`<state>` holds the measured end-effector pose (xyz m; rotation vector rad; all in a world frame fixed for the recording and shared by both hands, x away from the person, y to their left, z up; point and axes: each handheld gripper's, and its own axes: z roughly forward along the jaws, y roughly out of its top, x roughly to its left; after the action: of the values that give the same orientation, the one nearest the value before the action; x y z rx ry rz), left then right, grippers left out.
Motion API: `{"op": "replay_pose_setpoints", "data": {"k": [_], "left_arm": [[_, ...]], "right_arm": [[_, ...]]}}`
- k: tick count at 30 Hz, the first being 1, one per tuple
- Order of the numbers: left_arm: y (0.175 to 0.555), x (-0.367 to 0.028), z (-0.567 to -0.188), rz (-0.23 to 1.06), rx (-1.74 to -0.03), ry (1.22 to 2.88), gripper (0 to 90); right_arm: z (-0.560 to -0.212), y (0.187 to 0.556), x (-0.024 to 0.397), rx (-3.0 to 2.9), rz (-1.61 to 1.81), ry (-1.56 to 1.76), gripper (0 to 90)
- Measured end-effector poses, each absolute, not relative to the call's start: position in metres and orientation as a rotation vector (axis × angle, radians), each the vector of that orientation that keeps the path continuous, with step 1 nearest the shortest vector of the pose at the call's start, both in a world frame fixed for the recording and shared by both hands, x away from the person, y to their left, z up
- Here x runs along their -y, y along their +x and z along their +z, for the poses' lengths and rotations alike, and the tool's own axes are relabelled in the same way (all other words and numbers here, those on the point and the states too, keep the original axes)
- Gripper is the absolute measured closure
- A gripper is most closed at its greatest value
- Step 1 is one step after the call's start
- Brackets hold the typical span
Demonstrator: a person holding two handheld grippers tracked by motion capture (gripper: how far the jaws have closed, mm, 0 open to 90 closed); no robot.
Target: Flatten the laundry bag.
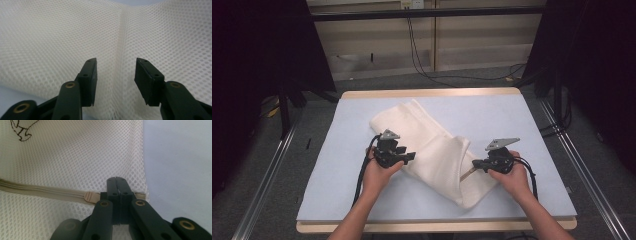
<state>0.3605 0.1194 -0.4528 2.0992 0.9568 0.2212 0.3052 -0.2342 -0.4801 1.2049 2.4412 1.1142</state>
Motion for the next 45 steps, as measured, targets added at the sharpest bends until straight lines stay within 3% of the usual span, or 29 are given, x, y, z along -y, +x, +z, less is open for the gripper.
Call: {"op": "replay_pose_setpoints", "data": {"k": [13,19,20,24,29,37,45], "left_arm": [[0.385,-0.06,-0.474,0.288,-0.916,2.291,43.0],[0.378,-0.058,-0.473,0.307,-0.866,2.315,70.4],[0.377,-0.057,-0.473,0.313,-0.868,2.316,79.9],[0.375,-0.053,-0.471,0.351,-0.899,2.322,84.8],[0.374,-0.06,-0.464,0.304,-0.915,2.289,88.5],[0.367,-0.095,-0.454,0.199,-0.906,2.158,88.7],[0.353,-0.125,-0.446,0.181,-0.898,2.106,88.5]], "right_arm": [[-0.482,0.303,0.234,-2.419,1.121,1.223,90.0],[-0.482,0.304,0.233,-2.422,1.118,1.228,90.0],[-0.482,0.303,0.233,-2.421,1.113,1.23,90.0],[-0.482,0.303,0.233,-2.42,1.115,1.228,90.0],[-0.483,0.303,0.234,-2.41,1.121,1.246,90.0],[-0.483,0.304,0.234,-2.407,1.13,1.259,90.0],[-0.483,0.303,0.233,-2.404,1.125,1.26,90.0]]}}
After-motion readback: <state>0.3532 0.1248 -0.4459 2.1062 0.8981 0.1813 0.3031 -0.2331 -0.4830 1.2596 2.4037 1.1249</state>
